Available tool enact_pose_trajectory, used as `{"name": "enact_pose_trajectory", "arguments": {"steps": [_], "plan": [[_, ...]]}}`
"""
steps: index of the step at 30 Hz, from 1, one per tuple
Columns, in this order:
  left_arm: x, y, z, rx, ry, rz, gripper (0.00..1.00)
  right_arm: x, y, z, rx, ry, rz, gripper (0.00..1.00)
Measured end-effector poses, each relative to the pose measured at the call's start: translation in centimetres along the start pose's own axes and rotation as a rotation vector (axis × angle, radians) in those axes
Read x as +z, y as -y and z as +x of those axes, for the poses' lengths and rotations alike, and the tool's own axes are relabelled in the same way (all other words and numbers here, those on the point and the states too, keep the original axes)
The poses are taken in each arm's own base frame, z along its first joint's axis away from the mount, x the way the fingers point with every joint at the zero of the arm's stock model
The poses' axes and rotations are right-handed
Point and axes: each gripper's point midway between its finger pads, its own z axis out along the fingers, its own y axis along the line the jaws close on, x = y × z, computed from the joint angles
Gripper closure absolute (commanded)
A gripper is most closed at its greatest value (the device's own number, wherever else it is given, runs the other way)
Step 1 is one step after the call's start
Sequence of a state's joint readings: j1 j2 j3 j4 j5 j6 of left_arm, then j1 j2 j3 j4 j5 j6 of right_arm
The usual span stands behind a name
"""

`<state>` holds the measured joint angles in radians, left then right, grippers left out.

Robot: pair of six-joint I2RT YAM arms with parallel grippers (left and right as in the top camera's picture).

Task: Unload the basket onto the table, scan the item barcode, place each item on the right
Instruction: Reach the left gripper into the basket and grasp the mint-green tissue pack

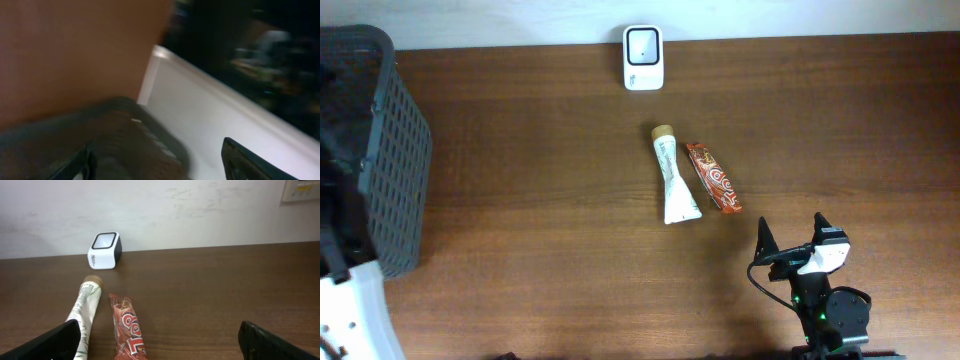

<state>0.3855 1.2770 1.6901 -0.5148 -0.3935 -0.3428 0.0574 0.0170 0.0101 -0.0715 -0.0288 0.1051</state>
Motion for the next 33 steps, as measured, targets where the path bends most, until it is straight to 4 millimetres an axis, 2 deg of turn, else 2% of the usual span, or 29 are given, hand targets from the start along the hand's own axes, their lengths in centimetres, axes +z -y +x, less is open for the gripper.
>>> {"name": "enact_pose_trajectory", "arguments": {"steps": [3,5,7,9,13,16,21,24,26,27,30,33], "plan": [[1.9,-3.9,-0.2,0.122,0.001,-0.126,0.24,0.0,0.0,0.0,0.000,0.000,0.000,0.01],[3.4,-6.0,0.6,0.233,-0.034,-0.193,0.28,0.0,0.0,0.0,0.000,0.000,0.000,0.01],[5.3,-8.2,2.6,0.382,-0.122,-0.250,0.29,0.0,0.0,0.0,0.000,0.000,0.000,0.01],[7.8,-11.2,6.2,0.548,-0.274,-0.302,0.34,0.0,0.0,0.0,0.000,0.000,0.000,0.01],[9.7,-14.7,11.4,0.734,-0.494,-0.323,0.35,0.0,0.0,0.0,0.000,0.000,0.000,0.01],[10.4,-16.5,14.2,0.828,-0.598,-0.317,0.38,0.0,0.0,0.0,0.000,0.000,0.000,0.01],[10.7,-18.4,18.9,0.952,-0.744,-0.259,0.37,0.0,0.0,0.0,0.000,0.000,0.000,0.01],[10.6,-19.4,23.9,1.038,-0.874,-0.172,0.27,0.0,0.0,0.0,0.000,0.000,0.000,0.01],[10.6,-20.1,26.3,1.070,-0.939,-0.136,0.25,0.0,0.0,0.0,0.000,0.000,0.000,0.01],[10.6,-20.7,28.1,1.082,-0.989,-0.115,0.25,0.0,0.0,0.0,-0.001,0.000,0.000,0.01],[10.9,-22.1,31.1,1.093,-1.071,-0.091,0.26,0.0,0.0,0.0,0.000,0.000,0.000,0.01],[11.3,-23.8,32.5,1.089,-1.113,-0.097,0.31,0.0,0.0,0.0,0.000,0.000,0.000,0.01]]}}
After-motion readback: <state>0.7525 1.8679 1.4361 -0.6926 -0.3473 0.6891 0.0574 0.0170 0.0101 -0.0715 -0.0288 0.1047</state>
